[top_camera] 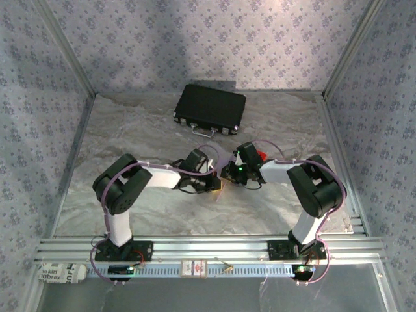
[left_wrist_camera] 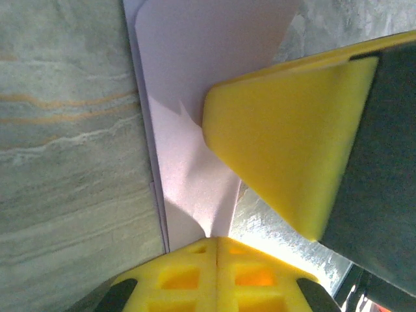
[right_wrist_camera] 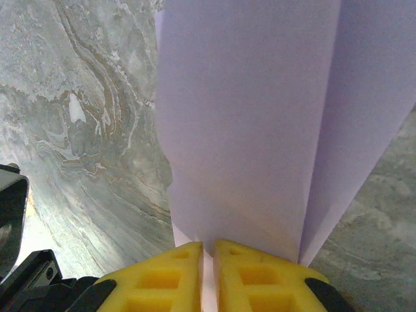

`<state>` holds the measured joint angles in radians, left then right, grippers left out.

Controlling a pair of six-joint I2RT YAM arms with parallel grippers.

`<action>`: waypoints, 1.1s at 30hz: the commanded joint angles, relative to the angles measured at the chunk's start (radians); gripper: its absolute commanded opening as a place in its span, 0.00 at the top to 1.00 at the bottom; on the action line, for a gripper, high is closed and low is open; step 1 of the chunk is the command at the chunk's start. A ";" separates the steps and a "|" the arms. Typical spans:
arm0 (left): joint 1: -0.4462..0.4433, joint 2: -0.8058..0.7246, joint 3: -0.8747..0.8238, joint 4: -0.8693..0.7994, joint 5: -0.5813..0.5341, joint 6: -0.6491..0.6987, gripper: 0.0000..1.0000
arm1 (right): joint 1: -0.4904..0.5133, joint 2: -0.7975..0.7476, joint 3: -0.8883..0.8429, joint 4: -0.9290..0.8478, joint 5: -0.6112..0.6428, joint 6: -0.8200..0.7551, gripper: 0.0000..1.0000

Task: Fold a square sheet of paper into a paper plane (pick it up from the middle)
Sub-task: Fold the wing for the fifth time at the center of the table.

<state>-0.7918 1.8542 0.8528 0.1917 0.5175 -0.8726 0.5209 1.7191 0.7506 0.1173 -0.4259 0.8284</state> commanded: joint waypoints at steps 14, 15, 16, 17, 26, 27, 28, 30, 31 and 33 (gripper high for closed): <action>-0.016 0.019 -0.092 -0.092 -0.010 0.020 1.00 | -0.024 -0.111 0.022 -0.078 0.043 -0.045 0.83; -0.015 0.020 -0.091 -0.092 -0.010 0.020 1.00 | -0.015 -0.101 0.028 -0.070 0.043 -0.042 0.82; -0.015 0.020 -0.091 -0.092 -0.010 0.021 1.00 | -0.006 -0.089 0.038 -0.067 0.045 -0.039 0.83; -0.015 0.020 -0.091 -0.094 -0.010 0.021 1.00 | 0.004 -0.073 0.049 -0.073 0.053 -0.039 0.83; -0.015 0.032 -0.092 -0.091 -0.004 0.019 1.00 | -0.007 0.009 0.078 -0.161 0.146 -0.061 0.84; -0.017 0.035 -0.092 -0.091 -0.001 0.018 1.00 | -0.017 0.010 0.068 -0.145 0.136 -0.056 0.84; -0.018 0.037 -0.092 -0.091 0.003 0.018 1.00 | -0.027 0.011 0.059 -0.132 0.126 -0.050 0.84; -0.020 0.046 -0.093 -0.092 0.010 0.020 1.00 | -0.043 0.013 0.051 -0.122 0.116 -0.049 0.84; -0.018 0.050 -0.093 -0.093 0.013 0.023 1.00 | -0.050 0.014 0.048 -0.120 0.115 -0.049 0.84; -0.021 0.057 -0.093 -0.097 0.020 0.026 1.00 | -0.063 0.017 0.046 -0.117 0.105 -0.047 0.84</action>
<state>-0.7929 1.8423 0.8047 0.2657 0.5243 -0.8719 0.4850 1.7203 0.8146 0.0067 -0.3481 0.7845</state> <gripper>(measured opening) 0.045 0.161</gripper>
